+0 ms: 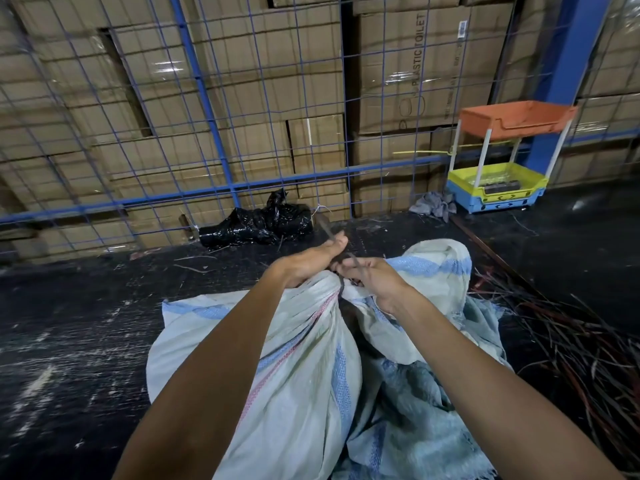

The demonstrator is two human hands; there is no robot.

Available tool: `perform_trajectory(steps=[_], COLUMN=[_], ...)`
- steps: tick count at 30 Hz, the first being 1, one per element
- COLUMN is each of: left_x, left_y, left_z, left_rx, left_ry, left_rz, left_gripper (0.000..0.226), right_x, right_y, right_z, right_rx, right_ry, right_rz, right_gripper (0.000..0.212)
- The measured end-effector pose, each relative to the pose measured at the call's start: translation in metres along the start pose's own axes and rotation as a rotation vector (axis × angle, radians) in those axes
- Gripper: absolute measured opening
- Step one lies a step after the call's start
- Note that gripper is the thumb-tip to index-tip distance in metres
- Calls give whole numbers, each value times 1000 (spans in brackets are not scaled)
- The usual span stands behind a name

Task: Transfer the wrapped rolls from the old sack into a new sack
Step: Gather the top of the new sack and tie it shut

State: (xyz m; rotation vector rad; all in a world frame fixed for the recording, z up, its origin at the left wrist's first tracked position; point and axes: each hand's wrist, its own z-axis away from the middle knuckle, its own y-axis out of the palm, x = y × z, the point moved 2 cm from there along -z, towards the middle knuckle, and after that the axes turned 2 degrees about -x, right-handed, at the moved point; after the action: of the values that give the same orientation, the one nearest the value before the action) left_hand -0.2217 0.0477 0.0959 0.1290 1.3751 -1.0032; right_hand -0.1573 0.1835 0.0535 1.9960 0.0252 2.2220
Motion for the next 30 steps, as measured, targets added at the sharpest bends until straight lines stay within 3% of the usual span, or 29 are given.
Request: perform_trajectory(steps=[3, 8, 12, 16, 21, 24, 27, 30], left_x=[20, 43, 44, 50, 41, 40, 49, 54], left_y=[9, 9, 12, 23, 25, 23, 25, 26], left_z=[4, 0, 3, -4, -8, -16, -22, -26], left_rx=[-72, -241, -342, -510, -500, -640, -794, -845], left_ry=[-23, 34, 39, 102, 89, 63, -23, -36], left_rz=[67, 150, 194, 343, 407, 336, 325, 337], left_gripper=[61, 28, 11, 9, 11, 25, 20, 21], right_x=[0, -2, -3, 4, 6, 9, 13, 12], right_y=[-7, -1, 1, -2, -5, -5, -6, -5], right_z=[-10, -16, -19, -23, -23, -23, -22, -16], right_rx=[-150, -212, -159, -130, -87, -111, -181, -83], right_ry=[24, 73, 5, -122, -214, -332, -577, -715], right_rz=[-21, -115, -93, -43, 107, 211, 561, 729], right_gripper=[4, 22, 9, 4, 21, 14, 15, 16])
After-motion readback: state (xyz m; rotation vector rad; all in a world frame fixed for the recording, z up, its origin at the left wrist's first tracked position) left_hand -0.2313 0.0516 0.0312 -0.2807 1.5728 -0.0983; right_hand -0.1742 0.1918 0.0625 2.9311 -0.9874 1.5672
